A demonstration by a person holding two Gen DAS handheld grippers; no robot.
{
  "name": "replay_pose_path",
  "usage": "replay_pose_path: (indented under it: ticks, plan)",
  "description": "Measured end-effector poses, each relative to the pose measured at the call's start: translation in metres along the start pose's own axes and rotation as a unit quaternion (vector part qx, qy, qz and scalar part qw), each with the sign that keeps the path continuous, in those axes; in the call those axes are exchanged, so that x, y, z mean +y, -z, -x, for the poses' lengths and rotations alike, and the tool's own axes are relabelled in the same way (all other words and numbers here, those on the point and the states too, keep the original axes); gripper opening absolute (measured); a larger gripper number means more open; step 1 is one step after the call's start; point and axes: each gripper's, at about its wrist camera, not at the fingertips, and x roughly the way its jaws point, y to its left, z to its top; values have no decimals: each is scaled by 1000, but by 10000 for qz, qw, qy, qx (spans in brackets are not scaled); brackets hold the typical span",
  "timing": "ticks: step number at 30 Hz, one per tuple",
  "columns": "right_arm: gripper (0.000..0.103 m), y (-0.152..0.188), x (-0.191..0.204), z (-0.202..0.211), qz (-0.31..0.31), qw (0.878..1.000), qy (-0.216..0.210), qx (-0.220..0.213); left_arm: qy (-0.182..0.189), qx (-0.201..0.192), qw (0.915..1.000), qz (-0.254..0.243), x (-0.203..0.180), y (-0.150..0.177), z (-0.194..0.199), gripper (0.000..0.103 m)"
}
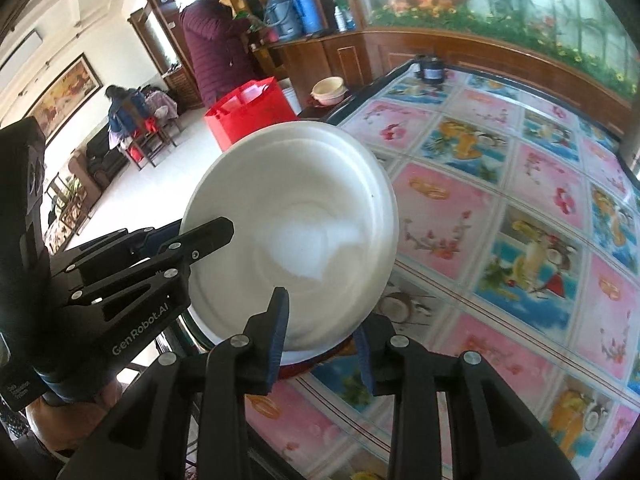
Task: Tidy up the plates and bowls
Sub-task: 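Lift the white bowl with the left gripper and carry it onto the stack, then lower the white bowl into the beige bowl and open the left gripper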
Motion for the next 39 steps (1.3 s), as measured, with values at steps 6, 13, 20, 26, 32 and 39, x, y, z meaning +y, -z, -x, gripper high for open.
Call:
replay_pose_path:
  ticks: [6, 13, 20, 26, 32, 39]
  plan:
    - [33, -3, 11, -16, 108, 9998, -34, 164, -86, 135, 9998, 96, 16, 2, -11, 16]
    - [35, 1, 12, -29, 40, 9993, -133, 358, -115, 340, 9993, -94, 17, 5, -25, 17]
    - [38, 5, 12, -30, 41, 9990, -157, 422, -104, 469, 9984, -287, 13, 10, -34, 19]
    - [39, 8, 10, -26, -20, 9990, -215, 400, -96, 519, 9978, -410, 9, 11, -39, 20]
    - [41, 11, 9, -18, -55, 9992, -235, 313, -108, 500, 9973, -519, 8, 10, -40, 20]
    - [47, 14, -5, -9, -263, 9993, -208, 187, -9, 574, 9968, -555, 11, 10, -43, 25]
